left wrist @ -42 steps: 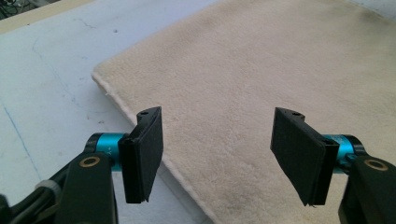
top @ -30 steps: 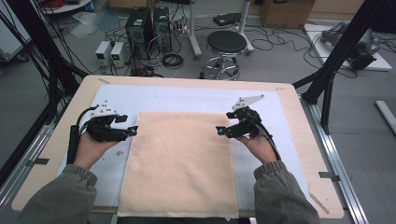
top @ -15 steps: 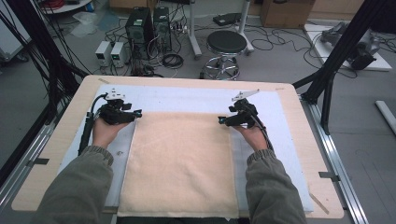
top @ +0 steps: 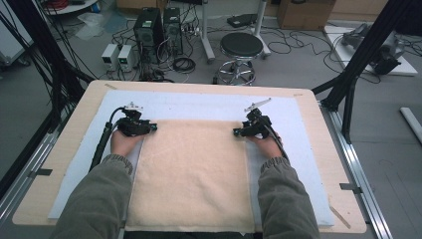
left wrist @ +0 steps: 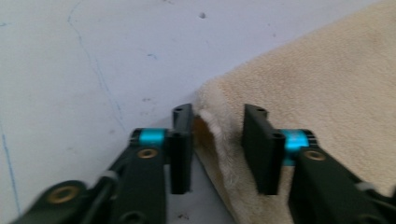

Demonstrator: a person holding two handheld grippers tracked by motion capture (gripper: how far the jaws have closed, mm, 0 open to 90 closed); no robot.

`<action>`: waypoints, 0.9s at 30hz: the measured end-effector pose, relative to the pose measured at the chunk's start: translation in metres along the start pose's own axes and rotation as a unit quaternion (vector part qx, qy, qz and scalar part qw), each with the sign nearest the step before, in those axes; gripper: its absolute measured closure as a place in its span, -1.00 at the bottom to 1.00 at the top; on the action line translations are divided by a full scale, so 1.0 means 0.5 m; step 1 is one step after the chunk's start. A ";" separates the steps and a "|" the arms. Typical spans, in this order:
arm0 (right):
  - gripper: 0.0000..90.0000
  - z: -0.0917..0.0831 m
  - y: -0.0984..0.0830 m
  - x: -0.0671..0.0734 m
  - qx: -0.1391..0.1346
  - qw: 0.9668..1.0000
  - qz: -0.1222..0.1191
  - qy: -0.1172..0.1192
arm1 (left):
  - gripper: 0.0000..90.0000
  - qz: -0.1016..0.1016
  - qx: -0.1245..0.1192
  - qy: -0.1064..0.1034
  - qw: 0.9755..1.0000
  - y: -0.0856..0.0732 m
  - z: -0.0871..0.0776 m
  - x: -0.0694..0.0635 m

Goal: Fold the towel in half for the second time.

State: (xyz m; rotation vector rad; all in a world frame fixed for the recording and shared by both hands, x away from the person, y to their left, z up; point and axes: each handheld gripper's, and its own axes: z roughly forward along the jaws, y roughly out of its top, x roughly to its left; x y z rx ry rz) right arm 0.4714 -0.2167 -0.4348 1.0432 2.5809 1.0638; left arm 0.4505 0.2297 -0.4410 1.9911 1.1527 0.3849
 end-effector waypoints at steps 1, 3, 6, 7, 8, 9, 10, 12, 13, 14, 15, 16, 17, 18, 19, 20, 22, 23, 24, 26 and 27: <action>0.42 0.001 0.003 0.003 0.002 1.000 -0.006 0.009 | 0.65 -0.004 0.000 -0.001 1.000 0.001 0.000 -0.002; 0.68 0.001 0.006 0.006 0.010 1.000 -0.002 0.025 | 0.80 0.003 0.003 0.003 1.000 0.003 -0.002 -0.006; 0.79 -0.004 0.013 0.012 0.012 1.000 -0.010 0.024 | 0.86 0.008 -0.006 0.017 1.000 0.010 -0.013 -0.008; 0.79 -0.008 0.015 0.013 0.008 1.000 -0.011 0.021 | 0.86 0.006 -0.015 0.021 1.000 0.014 -0.018 -0.007; 0.80 -0.014 0.018 0.011 0.003 1.000 -0.009 0.020 | 0.87 0.003 -0.024 0.022 0.999 0.020 -0.024 -0.007; 0.80 -0.021 0.023 0.010 -0.004 1.000 -0.005 0.021 | 0.87 0.006 -0.031 0.025 0.999 0.027 -0.032 -0.007; 0.81 -0.029 0.031 0.010 -0.010 1.000 -0.010 0.017 | 0.88 0.009 -0.040 0.030 0.999 0.036 -0.039 -0.008; 0.81 -0.048 0.052 0.011 -0.025 0.999 -0.020 0.008 | 0.88 0.014 -0.056 0.036 0.998 0.060 -0.056 -0.008; 0.81 -0.062 0.060 0.015 -0.045 0.999 -0.028 -0.002 | 0.88 0.015 -0.065 0.038 0.997 0.073 -0.067 -0.008; 0.81 -0.073 0.072 0.013 -0.050 0.998 -0.025 -0.003 | 0.88 0.018 -0.073 0.038 0.996 0.088 -0.078 -0.008; 0.81 -0.084 0.085 0.011 -0.050 0.998 -0.023 -0.002 | 0.88 0.025 -0.082 0.038 0.996 0.103 -0.090 -0.009; 0.81 -0.097 0.096 0.014 -0.057 0.998 -0.032 -0.011 | 0.88 0.031 -0.092 0.041 0.994 0.117 -0.101 -0.011; 0.81 -0.109 0.109 0.013 -0.064 0.997 -0.035 -0.012 | 0.88 0.033 -0.100 0.042 0.993 0.128 -0.113 -0.013; 0.81 -0.122 0.118 0.014 -0.073 0.997 -0.037 -0.014 | 0.88 0.034 -0.109 0.041 0.993 0.135 -0.122 -0.014; 0.81 -0.132 0.124 0.014 -0.082 0.996 -0.039 -0.014 | 0.88 0.032 -0.117 0.038 0.992 0.138 -0.130 -0.015; 0.81 -0.139 0.126 0.014 -0.083 0.996 -0.036 -0.011 | 0.88 0.034 -0.117 0.036 0.992 0.137 -0.132 -0.016; 0.80 -0.140 0.122 0.015 -0.080 0.996 -0.034 -0.001 | 0.88 0.044 -0.104 0.032 0.993 0.130 -0.137 -0.021; 0.80 -0.139 0.117 0.018 -0.077 0.996 -0.033 0.004 | 0.88 0.050 -0.104 0.028 0.993 0.124 -0.139 -0.024; 0.80 -0.139 0.111 0.023 -0.073 0.997 -0.037 0.008 | 0.88 0.053 -0.103 0.023 0.993 0.117 -0.143 -0.026; 0.80 -0.141 0.097 0.033 -0.074 0.996 -0.043 0.016 | 0.88 0.053 -0.108 0.016 0.993 0.103 -0.155 -0.030; 0.80 -0.145 0.089 0.037 -0.079 0.996 -0.042 0.022 | 0.88 0.054 -0.112 0.011 0.992 0.096 -0.164 -0.032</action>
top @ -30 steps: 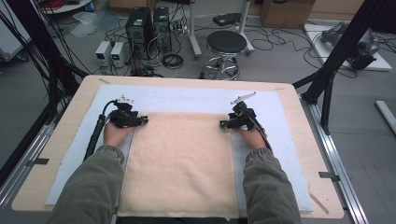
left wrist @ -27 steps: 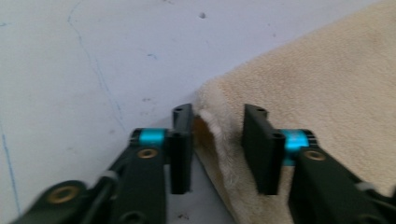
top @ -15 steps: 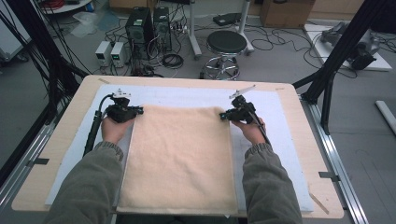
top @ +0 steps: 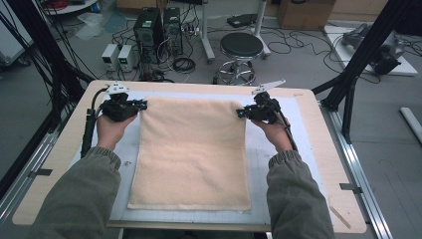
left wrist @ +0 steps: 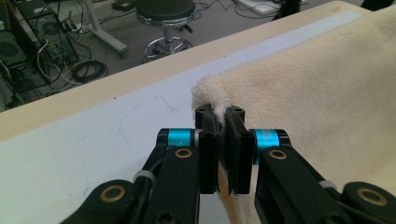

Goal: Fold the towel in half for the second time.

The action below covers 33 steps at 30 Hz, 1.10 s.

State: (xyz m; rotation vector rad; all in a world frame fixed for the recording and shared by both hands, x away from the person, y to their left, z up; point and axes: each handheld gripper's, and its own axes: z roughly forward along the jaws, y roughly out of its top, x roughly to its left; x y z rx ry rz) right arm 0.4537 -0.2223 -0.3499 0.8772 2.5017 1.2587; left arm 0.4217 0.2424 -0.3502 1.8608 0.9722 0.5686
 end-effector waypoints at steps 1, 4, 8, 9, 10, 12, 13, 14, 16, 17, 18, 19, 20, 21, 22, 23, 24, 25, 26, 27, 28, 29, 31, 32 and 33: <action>0.80 -0.006 -0.007 0.004 -0.003 1.000 -0.001 0.004 | 0.88 -0.002 -0.004 -0.006 1.000 -0.005 -0.010 -0.002; 0.80 -0.024 -0.023 0.024 -0.007 1.000 -0.004 0.020 | 0.88 0.014 -0.005 -0.019 1.000 -0.021 -0.036 -0.018; 0.80 -0.049 -0.038 0.064 -0.004 0.999 -0.022 0.035 | 0.88 0.027 -0.008 -0.032 0.999 -0.050 -0.070 -0.041; 0.80 -0.056 -0.045 0.074 -0.003 0.999 -0.025 0.039 | 0.88 0.025 -0.015 -0.038 0.999 -0.060 -0.079 -0.047; 0.80 -0.061 -0.051 0.084 0.000 0.999 -0.027 0.041 | 0.88 0.028 -0.016 -0.042 0.999 -0.071 -0.088 -0.053; 0.79 -0.068 -0.067 0.107 0.006 0.998 -0.041 0.044 | 0.88 0.034 -0.010 -0.052 0.998 -0.099 -0.103 -0.067; 0.79 -0.070 -0.079 0.120 0.016 0.998 -0.044 0.047 | 0.87 0.036 -0.009 -0.055 0.998 -0.109 -0.108 -0.072; 0.79 -0.070 -0.086 0.127 0.020 0.998 -0.046 0.048 | 0.88 0.042 -0.004 -0.060 0.997 -0.124 -0.115 -0.080; 0.78 -0.070 -0.107 0.143 0.030 0.997 -0.046 0.053 | 0.87 0.050 0.004 -0.065 0.997 -0.144 -0.123 -0.092; 0.77 -0.068 -0.117 0.150 0.035 0.997 -0.047 0.053 | 0.87 0.055 0.008 -0.069 0.996 -0.158 -0.128 -0.098; 0.75 -0.065 -0.127 0.158 0.047 0.996 -0.050 0.057 | 0.87 0.054 0.009 -0.070 0.996 -0.167 -0.129 -0.101; 0.74 -0.063 -0.130 0.163 0.061 0.995 -0.049 0.056 | 0.87 0.055 0.017 -0.074 0.996 -0.176 -0.131 -0.103; 0.74 -0.064 -0.138 0.169 0.061 0.995 -0.057 0.052 | 0.87 0.055 0.020 -0.076 0.995 -0.186 -0.133 -0.106; 0.73 -0.066 -0.145 0.176 0.055 0.996 -0.055 0.053 | 0.87 0.055 0.025 -0.077 0.995 -0.195 -0.135 -0.107; 0.72 -0.067 -0.152 0.179 0.055 0.996 -0.053 0.056 | 0.86 0.052 0.030 -0.082 0.995 -0.203 -0.135 -0.109; 0.71 -0.068 -0.159 0.182 0.056 0.995 -0.051 0.058 | 0.85 0.057 0.037 -0.085 0.994 -0.210 -0.136 -0.110; 0.71 -0.069 -0.166 0.184 0.054 0.996 -0.050 0.058 | 0.85 0.056 0.039 -0.085 0.994 -0.217 -0.138 -0.112; 0.69 -0.070 -0.175 0.184 0.054 0.996 -0.050 0.058 | 0.84 0.059 0.045 -0.087 0.993 -0.224 -0.140 -0.114; 0.66 -0.070 -0.185 0.183 0.056 0.996 -0.043 0.060 | 0.82 0.060 0.049 -0.087 0.993 -0.229 -0.142 -0.115; 0.63 -0.070 -0.192 0.182 0.059 0.996 -0.037 0.060 | 0.80 0.063 0.058 -0.089 0.992 -0.233 -0.145 -0.115; 0.60 -0.071 -0.199 0.181 0.059 0.996 -0.036 0.060 | 0.77 0.065 0.063 -0.089 0.992 -0.238 -0.150 -0.116; 0.57 -0.073 -0.207 0.181 0.060 0.996 -0.032 0.059 | 0.74 0.066 0.066 -0.091 0.992 -0.242 -0.156 -0.115; 0.47 -0.082 -0.217 0.180 0.057 0.997 -0.029 0.052 | 0.66 0.064 0.070 -0.089 0.992 -0.247 -0.170 -0.112; 0.43 -0.089 -0.219 0.180 0.054 0.997 -0.024 0.049 | 0.60 0.062 0.069 -0.089 0.992 -0.248 -0.176 -0.110; 0.38 -0.095 -0.220 0.179 0.046 0.998 -0.022 0.045 | 0.54 0.061 0.067 -0.088 0.992 -0.246 -0.183 -0.109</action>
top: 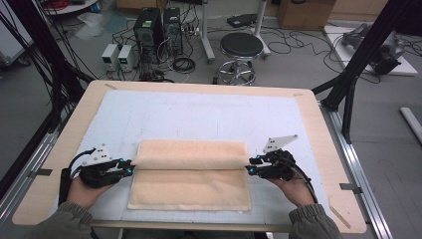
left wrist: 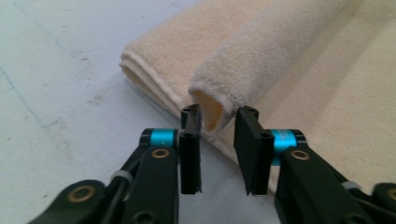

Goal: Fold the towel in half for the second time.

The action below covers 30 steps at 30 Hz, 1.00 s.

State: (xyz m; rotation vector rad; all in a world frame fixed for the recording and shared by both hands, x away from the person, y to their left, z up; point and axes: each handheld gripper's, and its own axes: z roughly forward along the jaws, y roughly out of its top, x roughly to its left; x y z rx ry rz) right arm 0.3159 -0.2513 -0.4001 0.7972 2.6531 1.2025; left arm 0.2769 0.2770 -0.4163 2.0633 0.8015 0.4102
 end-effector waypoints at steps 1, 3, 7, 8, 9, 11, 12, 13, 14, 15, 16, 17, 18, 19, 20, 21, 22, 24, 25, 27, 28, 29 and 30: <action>0.33 -0.009 0.001 0.000 -0.009 1.000 0.000 -0.002 | 0.46 0.001 -0.001 0.000 1.000 0.002 -0.004 0.000; 0.25 -0.020 0.006 0.002 -0.025 1.000 -0.001 -0.001 | 0.36 0.004 -0.009 -0.004 1.000 0.008 -0.011 -0.003; 0.14 -0.026 0.021 0.013 -0.042 0.999 -0.012 0.009 | 0.15 0.010 -0.019 -0.024 0.999 0.020 -0.006 -0.016; 0.13 -0.020 0.023 0.016 -0.039 0.999 -0.017 0.012 | 0.12 0.011 -0.019 -0.027 0.999 0.022 -0.002 -0.020; 0.12 -0.014 0.024 0.019 -0.033 0.999 -0.021 0.014 | 0.12 0.012 -0.018 -0.032 0.999 0.022 0.003 -0.023; 0.12 0.000 0.023 0.025 -0.024 0.999 -0.026 0.024 | 0.12 0.016 -0.012 -0.039 0.999 0.019 0.012 -0.029; 0.12 0.006 0.020 0.029 -0.021 0.999 -0.029 0.032 | 0.13 0.017 -0.009 -0.041 0.999 0.017 0.017 -0.031; 0.12 0.012 0.018 0.033 -0.017 0.999 -0.032 0.034 | 0.14 0.018 -0.006 -0.044 0.999 0.014 0.021 -0.033; 0.12 0.019 0.015 0.036 -0.014 0.999 -0.035 0.038 | 0.15 0.018 -0.002 -0.046 0.999 0.012 0.025 -0.034; 0.12 0.026 0.012 0.038 -0.009 0.998 -0.035 0.042 | 0.16 0.019 0.004 -0.051 0.999 0.009 0.030 -0.034; 0.12 0.034 0.008 0.040 -0.007 0.998 -0.035 0.046 | 0.17 0.023 0.009 -0.053 0.998 0.007 0.034 -0.036; 0.12 0.041 0.004 0.043 0.000 0.998 -0.032 0.049 | 0.19 0.025 0.016 -0.054 0.998 0.004 0.039 -0.038; 0.13 0.049 0.001 0.044 0.006 0.998 -0.034 0.052 | 0.22 0.026 0.022 -0.057 0.998 0.000 0.045 -0.040; 0.14 0.058 -0.003 0.046 0.010 0.998 -0.034 0.055 | 0.27 0.030 0.027 -0.059 0.997 -0.002 0.049 -0.041; 0.18 0.066 -0.007 0.046 0.018 0.998 -0.037 0.055 | 0.34 0.031 0.028 -0.059 0.997 -0.005 0.053 -0.043; 0.26 0.073 -0.011 0.047 0.023 0.997 -0.037 0.056 | 0.44 0.034 0.027 -0.054 0.998 -0.007 0.055 -0.044; 0.35 0.079 -0.013 0.047 0.025 0.997 -0.038 0.055 | 0.53 0.030 0.027 -0.050 0.998 -0.007 0.057 -0.045; 0.63 0.080 -0.014 0.046 0.022 0.997 -0.043 0.054 | 0.74 0.031 0.029 -0.045 0.998 -0.003 0.059 -0.049; 0.74 0.079 -0.013 0.046 0.025 0.997 -0.043 0.052 | 0.80 0.035 0.029 -0.041 0.998 0.000 0.059 -0.052; 0.84 0.077 -0.009 0.045 0.023 0.997 -0.046 0.056 | 0.84 0.043 0.031 -0.036 0.998 0.007 0.054 -0.055; 0.85 0.074 -0.007 0.045 0.022 0.997 -0.047 0.055 | 0.85 0.045 0.027 -0.033 0.998 0.010 0.048 -0.055; 0.86 0.068 -0.005 0.046 0.019 0.997 -0.049 0.056 | 0.85 0.044 0.022 -0.030 0.998 0.014 0.040 -0.055; 0.87 0.061 -0.002 0.047 0.012 0.997 -0.049 0.058 | 0.85 0.042 0.014 -0.029 0.999 0.018 0.031 -0.055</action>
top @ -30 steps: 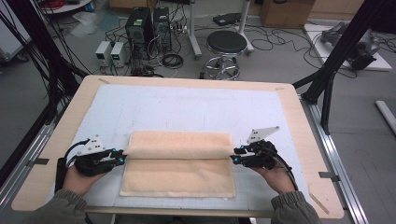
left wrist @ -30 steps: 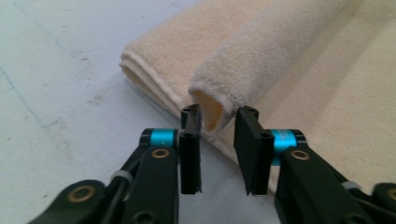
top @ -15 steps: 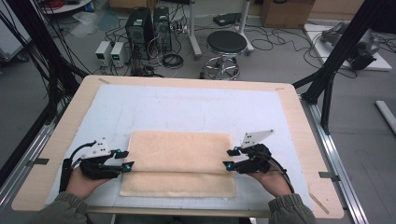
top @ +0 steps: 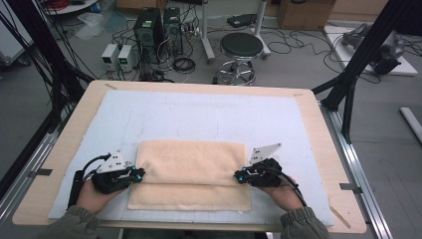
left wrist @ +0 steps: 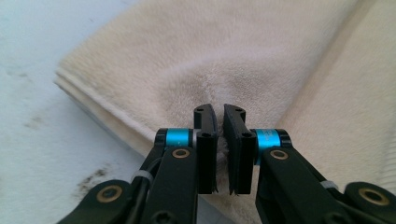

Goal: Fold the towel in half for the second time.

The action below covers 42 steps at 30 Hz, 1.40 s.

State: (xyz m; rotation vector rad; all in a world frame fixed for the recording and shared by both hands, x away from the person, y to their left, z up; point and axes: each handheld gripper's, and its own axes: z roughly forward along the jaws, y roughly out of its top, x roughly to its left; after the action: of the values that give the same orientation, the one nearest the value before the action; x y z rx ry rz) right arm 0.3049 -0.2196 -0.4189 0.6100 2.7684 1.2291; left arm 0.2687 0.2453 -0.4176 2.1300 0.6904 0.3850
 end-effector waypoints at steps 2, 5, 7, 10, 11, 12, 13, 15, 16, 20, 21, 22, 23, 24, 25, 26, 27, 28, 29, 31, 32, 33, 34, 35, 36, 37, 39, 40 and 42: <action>0.87 -0.019 0.007 0.005 -0.015 1.000 -0.002 0.004 | 0.86 0.002 -0.013 0.004 1.000 0.010 -0.021 -0.003; 0.87 -0.049 0.022 0.020 -0.031 0.999 -0.012 0.002 | 0.86 0.014 -0.023 0.006 1.000 0.026 -0.049 -0.016; 0.87 -0.068 0.030 0.035 -0.038 0.999 -0.022 0.002 | 0.86 0.021 -0.027 0.005 0.999 0.030 -0.068 -0.030; 0.87 -0.089 0.030 0.072 -0.034 0.999 -0.035 0.014 | 0.86 0.026 -0.028 -0.013 0.999 0.020 -0.092 -0.056; 0.86 -0.091 0.026 0.083 -0.031 0.999 -0.035 0.016 | 0.85 0.027 -0.022 -0.027 0.999 0.012 -0.097 -0.064; 0.85 -0.093 0.019 0.094 -0.027 0.999 -0.041 0.023 | 0.84 0.026 -0.014 -0.047 0.998 0.002 -0.097 -0.072; 0.76 -0.091 0.012 0.102 -0.023 0.998 -0.045 0.029 | 0.75 0.024 -0.004 -0.058 0.998 -0.008 -0.094 -0.079; 0.59 -0.089 -0.002 0.108 -0.021 0.998 -0.042 0.034 | 0.50 0.019 0.001 -0.066 0.998 -0.023 -0.089 -0.085; 0.55 -0.088 -0.007 0.105 -0.027 0.998 -0.037 0.037 | 0.43 0.012 0.000 -0.064 0.998 -0.026 -0.085 -0.083; 0.54 -0.067 -0.010 0.091 -0.031 0.998 -0.023 0.040 | 0.41 0.007 0.002 -0.057 0.998 -0.023 -0.063 -0.072; 0.54 -0.057 -0.010 0.090 -0.021 0.999 -0.026 0.037 | 0.41 0.010 0.007 -0.053 0.999 -0.024 -0.057 -0.071; 0.54 -0.047 -0.012 0.089 -0.012 0.999 -0.033 0.034 | 0.42 0.013 0.012 -0.048 0.999 -0.026 -0.050 -0.070; 0.54 -0.037 -0.015 0.089 -0.001 0.999 -0.032 0.033 | 0.42 0.013 0.019 -0.045 0.999 -0.030 -0.043 -0.068; 0.54 -0.026 -0.020 0.088 0.007 0.999 -0.034 0.037 | 0.41 0.013 0.026 -0.047 0.998 -0.037 -0.034 -0.066; 0.54 -0.015 -0.027 0.088 0.024 0.998 -0.038 0.034 | 0.41 0.013 0.029 -0.048 0.998 -0.041 -0.030 -0.066; 0.53 -0.010 -0.031 0.090 0.031 0.998 -0.038 0.035 | 0.41 0.011 0.031 -0.048 0.998 -0.046 -0.026 -0.066; 0.53 -0.006 -0.035 0.091 0.026 0.998 -0.039 0.036 | 0.41 0.010 0.027 -0.049 0.998 -0.048 -0.024 -0.065; 0.52 -0.007 -0.035 0.090 0.022 0.998 -0.038 0.037 | 0.41 0.008 0.026 -0.048 0.998 -0.047 -0.025 -0.065; 0.49 -0.011 -0.033 0.089 0.020 0.999 -0.036 0.034 | 0.40 0.008 0.024 -0.045 0.999 -0.044 -0.027 -0.064; 0.42 -0.021 -0.025 0.085 0.006 0.999 -0.033 0.022 | 0.35 0.010 0.019 -0.038 0.999 -0.038 -0.029 -0.063; 0.38 -0.025 -0.019 0.081 0.000 0.999 -0.032 0.014 | 0.33 0.013 0.016 -0.035 0.999 -0.034 -0.030 -0.061; 0.35 -0.028 -0.013 0.076 -0.004 1.000 -0.028 0.006 | 0.31 0.012 0.009 -0.027 1.000 -0.028 -0.031 -0.058; 0.31 -0.031 -0.004 0.069 -0.011 1.000 -0.028 -0.002 | 0.27 0.012 0.005 -0.024 1.000 -0.024 -0.031 -0.055; 0.27 -0.033 0.002 0.064 -0.018 0.999 -0.027 -0.008 | 0.24 0.007 -0.002 -0.021 1.000 -0.016 -0.030 -0.049; 0.21 -0.034 0.011 0.055 -0.025 0.999 -0.024 -0.018 | 0.20 0.006 -0.006 -0.019 1.000 -0.011 -0.030 -0.045; 0.18 -0.034 0.017 0.048 -0.027 0.999 -0.020 -0.025 | 0.18 0.003 -0.013 -0.015 1.000 -0.005 -0.029 -0.040; 0.13 -0.035 0.030 0.027 -0.034 0.999 -0.012 -0.040 | 0.11 0.002 -0.021 -0.002 1.000 0.009 -0.026 -0.030; 0.11 -0.035 0.036 0.016 -0.039 0.998 -0.007 -0.048 | 0.07 0.002 -0.025 0.002 1.000 0.015 -0.024 -0.023; 0.06 -0.035 0.046 -0.006 -0.041 0.997 0.004 -0.061 | 0.03 -0.005 -0.036 0.013 0.999 0.027 -0.017 -0.008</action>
State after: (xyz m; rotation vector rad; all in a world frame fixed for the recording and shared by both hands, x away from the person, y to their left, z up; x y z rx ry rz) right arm 0.3115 -0.2190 -0.3909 0.6656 2.6053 1.2559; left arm 0.2658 0.2418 -0.4019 2.0554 0.6927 0.4272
